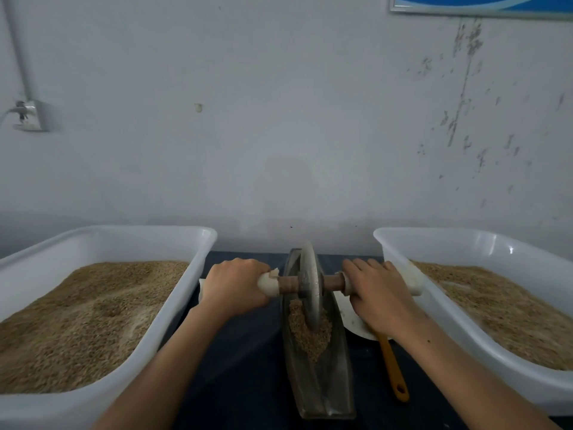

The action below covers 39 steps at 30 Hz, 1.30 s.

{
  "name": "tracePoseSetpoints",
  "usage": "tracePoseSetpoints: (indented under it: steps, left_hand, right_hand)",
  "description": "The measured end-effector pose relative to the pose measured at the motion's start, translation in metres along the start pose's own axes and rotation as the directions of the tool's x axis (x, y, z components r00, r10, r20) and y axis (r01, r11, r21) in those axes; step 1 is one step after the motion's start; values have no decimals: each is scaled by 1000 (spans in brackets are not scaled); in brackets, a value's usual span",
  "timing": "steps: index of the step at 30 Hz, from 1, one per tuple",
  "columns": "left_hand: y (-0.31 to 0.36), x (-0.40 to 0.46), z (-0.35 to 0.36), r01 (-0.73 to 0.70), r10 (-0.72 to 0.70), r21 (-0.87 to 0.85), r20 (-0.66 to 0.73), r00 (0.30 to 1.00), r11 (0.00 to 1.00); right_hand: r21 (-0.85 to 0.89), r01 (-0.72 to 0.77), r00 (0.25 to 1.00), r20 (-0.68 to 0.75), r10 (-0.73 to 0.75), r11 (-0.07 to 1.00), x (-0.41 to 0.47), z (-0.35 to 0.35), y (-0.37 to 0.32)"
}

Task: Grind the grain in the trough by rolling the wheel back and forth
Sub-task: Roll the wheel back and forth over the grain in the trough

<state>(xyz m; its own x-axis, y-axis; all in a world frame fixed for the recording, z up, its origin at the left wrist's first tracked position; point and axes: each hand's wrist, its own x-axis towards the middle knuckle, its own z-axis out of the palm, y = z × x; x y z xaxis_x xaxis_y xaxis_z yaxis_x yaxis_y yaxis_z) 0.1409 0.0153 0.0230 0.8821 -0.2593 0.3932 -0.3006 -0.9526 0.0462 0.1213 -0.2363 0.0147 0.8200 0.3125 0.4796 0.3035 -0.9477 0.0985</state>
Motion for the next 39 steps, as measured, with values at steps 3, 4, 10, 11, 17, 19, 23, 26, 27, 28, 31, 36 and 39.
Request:
tracePoseSetpoints:
  steps: [3,4,10,11,17,19,23,26,27,28,31,36,39]
  left_hand:
    - [0,1,3,-6,6,10,23,1000,1000]
    - [0,1,4,-5,5,13,35,999,1000]
    - [-1,2,7,-14,14,4,94,995,1000]
    - [-1,2,7,-13,13,-5,116,993,1000]
    - [0,2,6,-26,26,-5,165,986,1000]
    - [0,2,6,-29,31,-14,187,982,999]
    - [-3,1,10,-12,21,-40,240,971,999]
    - [-3,0,13,-1,13,-52,227,974,999]
    - [-3,0,14,0,12,-54,223,975,999]
    - [-3,1,14,-1,12,-53,218,976,999]
    - [-3,4,13,-12,19,-36,214,977,999]
    - [-2,9,10,-28,30,-13,259,965,1000]
    - [-1,12,7,-25,29,-16,315,949,1000]
  right_hand:
    - [48,-14,999,38,13,999,-3,5,-2]
    - [55,-17,999,46,14,998,-3,6,-2]
    - [40,-1,997,77,-2,999,-1,5,-1]
    - [34,6,996,85,-9,999,-1,5,-1]
    - [5,41,983,181,-41,999,9,-2,3]
    - [-1,50,976,210,-49,999,13,-3,3]
    - [-41,81,986,147,-74,996,15,2,1]
    - [-73,92,988,129,-82,993,18,2,0]
    - [-73,93,988,131,-83,993,19,2,0]
    - [-66,92,988,132,-82,994,19,3,1]
    - [-11,73,988,141,-71,997,18,6,3]
    - [11,63,986,156,-64,998,18,8,5]
    - [1,61,981,186,-61,998,20,7,5]
